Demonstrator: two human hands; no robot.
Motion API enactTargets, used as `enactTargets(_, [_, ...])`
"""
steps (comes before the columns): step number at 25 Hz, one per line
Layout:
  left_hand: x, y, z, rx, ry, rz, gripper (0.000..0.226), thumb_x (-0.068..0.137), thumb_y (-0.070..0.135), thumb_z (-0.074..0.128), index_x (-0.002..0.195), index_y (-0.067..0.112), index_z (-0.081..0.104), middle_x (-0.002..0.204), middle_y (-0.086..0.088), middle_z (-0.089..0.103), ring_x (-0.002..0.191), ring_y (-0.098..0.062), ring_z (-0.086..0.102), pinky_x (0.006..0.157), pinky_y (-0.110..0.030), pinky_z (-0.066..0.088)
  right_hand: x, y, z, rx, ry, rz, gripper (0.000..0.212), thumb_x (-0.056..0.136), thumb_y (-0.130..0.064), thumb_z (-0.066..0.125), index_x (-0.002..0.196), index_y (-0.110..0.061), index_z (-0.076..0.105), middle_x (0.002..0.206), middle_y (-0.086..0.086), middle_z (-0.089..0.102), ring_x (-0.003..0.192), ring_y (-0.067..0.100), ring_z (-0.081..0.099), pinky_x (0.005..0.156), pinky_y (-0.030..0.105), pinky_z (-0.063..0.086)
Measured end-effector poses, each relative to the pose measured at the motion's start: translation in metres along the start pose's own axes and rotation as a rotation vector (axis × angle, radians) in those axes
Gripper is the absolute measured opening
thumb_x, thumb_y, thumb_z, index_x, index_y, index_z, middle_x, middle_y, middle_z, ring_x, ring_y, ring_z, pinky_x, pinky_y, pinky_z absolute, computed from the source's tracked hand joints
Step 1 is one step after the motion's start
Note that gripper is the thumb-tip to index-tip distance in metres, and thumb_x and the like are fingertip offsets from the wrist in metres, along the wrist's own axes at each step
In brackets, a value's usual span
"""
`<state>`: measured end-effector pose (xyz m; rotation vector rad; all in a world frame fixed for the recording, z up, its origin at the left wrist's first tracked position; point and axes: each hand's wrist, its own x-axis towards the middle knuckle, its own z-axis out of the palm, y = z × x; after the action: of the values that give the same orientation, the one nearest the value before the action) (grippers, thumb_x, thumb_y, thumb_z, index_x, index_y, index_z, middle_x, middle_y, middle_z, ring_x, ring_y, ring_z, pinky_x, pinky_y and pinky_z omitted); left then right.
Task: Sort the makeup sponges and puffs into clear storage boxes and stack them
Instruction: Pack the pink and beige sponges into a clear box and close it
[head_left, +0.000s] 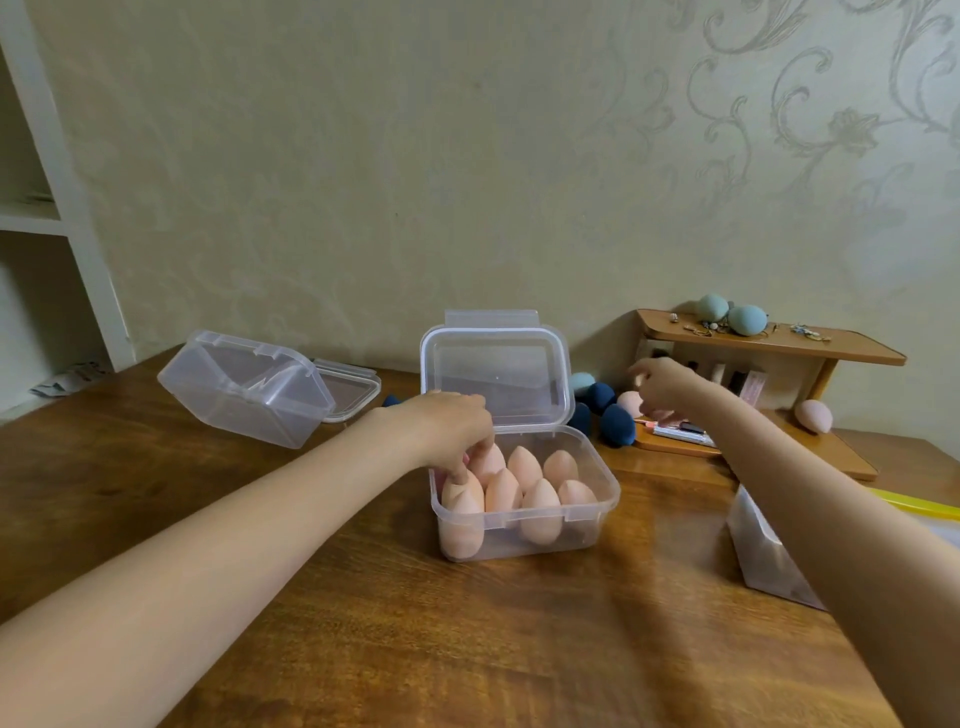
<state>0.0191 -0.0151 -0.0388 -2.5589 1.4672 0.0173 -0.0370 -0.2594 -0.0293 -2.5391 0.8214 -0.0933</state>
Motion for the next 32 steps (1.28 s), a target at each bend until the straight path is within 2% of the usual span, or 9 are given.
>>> enactTargets(8, [0.012, -0.003, 0.004, 0.036, -0.042, 0.016, 0.024, 0.086, 0.021, 0.065, 0.110, 0.021, 0.064, 0.117, -0.005, 0.041, 0.097, -0.017, 0.037, 0.077, -0.027, 0.038, 0.048, 0.016, 0.031, -0.052, -0.104, 0.123, 0.049, 0.098, -0.006, 0.037, 0.146, -0.011, 0.028, 0.135, 0.020, 0.043, 0.093, 0.027, 0.049, 0.071, 0.030, 0.048])
enactTargets(12, [0.011, -0.003, 0.006, 0.026, -0.032, 0.010, 0.025, 0.086, 0.020, 0.065, 0.111, 0.020, 0.063, 0.119, -0.006, 0.042, 0.103, -0.019, 0.041, 0.079, -0.026, 0.038, 0.050, 0.020, 0.027, 0.110, 0.070, 0.098, 0.041, 0.095, -0.009, 0.046, 0.136, -0.010, 0.045, 0.108, 0.016, 0.053, 0.086, 0.028, 0.056, 0.056, 0.027, 0.049])
enactTargets(15, [0.009, -0.001, 0.006, 0.014, -0.019, -0.006, 0.024, 0.086, 0.017, 0.065, 0.110, 0.019, 0.063, 0.119, -0.005, 0.044, 0.103, -0.020, 0.044, 0.079, -0.025, 0.038, 0.029, 0.008, 0.005, 0.106, 0.249, -0.044, 0.033, 0.092, -0.017, 0.051, 0.124, -0.009, 0.054, 0.115, 0.017, 0.060, 0.099, 0.033, 0.061, 0.083, 0.044, 0.054])
enactTargets(17, [0.006, 0.001, 0.008, -0.013, -0.006, -0.020, 0.023, 0.086, 0.016, 0.064, 0.109, 0.019, 0.060, 0.119, -0.005, 0.046, 0.106, -0.021, 0.047, 0.078, -0.024, 0.038, -0.003, -0.009, -0.010, 0.201, 0.326, -0.179, 0.024, 0.087, -0.024, 0.061, 0.104, -0.007, 0.059, 0.107, 0.015, 0.063, 0.097, 0.030, 0.062, 0.084, 0.041, 0.054])
enactTargets(19, [0.000, 0.003, 0.011, -0.066, 0.011, -0.026, 0.025, 0.086, 0.012, 0.062, 0.109, 0.021, 0.056, 0.120, -0.005, 0.048, 0.106, -0.021, 0.049, 0.077, -0.024, 0.040, -0.040, -0.025, -0.017, 0.370, 0.165, -0.272, 0.021, 0.084, -0.026, 0.066, 0.090, -0.009, 0.057, 0.094, 0.012, 0.064, 0.085, 0.023, 0.063, 0.075, 0.033, 0.054])
enactTargets(22, [-0.010, 0.006, 0.016, -0.165, 0.029, -0.038, 0.042, 0.088, 0.005, 0.053, 0.125, 0.024, 0.050, 0.130, -0.007, 0.046, 0.110, -0.022, 0.051, 0.082, -0.027, 0.047, -0.081, -0.035, -0.013, 0.730, -0.491, -0.269, 0.034, 0.086, -0.017, 0.061, 0.114, 0.000, 0.052, 0.096, 0.015, 0.063, 0.071, 0.018, 0.067, 0.065, 0.022, 0.059])
enactTargets(24, [-0.013, 0.007, 0.016, -0.258, 0.044, -0.046, 0.051, 0.088, 0.003, 0.050, 0.134, 0.024, 0.045, 0.136, -0.006, 0.042, 0.112, -0.022, 0.051, 0.084, -0.030, 0.049, -0.089, -0.034, -0.002, 0.731, -0.746, -0.265, 0.037, 0.085, -0.019, 0.058, 0.114, 0.004, 0.052, 0.095, 0.017, 0.065, 0.075, 0.020, 0.069, 0.069, 0.023, 0.060])
enactTargets(28, [-0.009, 0.011, 0.021, -0.413, 0.063, -0.044, 0.041, 0.091, 0.013, 0.047, 0.131, 0.022, 0.049, 0.135, -0.006, 0.041, 0.122, -0.027, 0.048, 0.100, -0.042, 0.044, -0.087, -0.035, 0.021, 0.538, -0.731, -0.244, 0.044, 0.094, -0.038, 0.046, 0.114, -0.001, 0.057, 0.090, 0.012, 0.065, 0.078, 0.020, 0.065, 0.079, 0.029, 0.052])
enactTargets(32, [-0.004, 0.014, 0.036, -0.319, 0.065, -0.087, 0.041, 0.089, 0.029, 0.054, 0.125, 0.009, 0.055, 0.155, -0.004, 0.020, 0.142, -0.028, 0.020, 0.115, -0.042, 0.026, -0.082, -0.043, 0.031, 0.432, -0.713, -0.220, 0.037, 0.096, -0.044, 0.040, 0.105, -0.015, 0.060, 0.100, 0.012, 0.063, 0.094, 0.024, 0.058, 0.100, 0.041, 0.045])
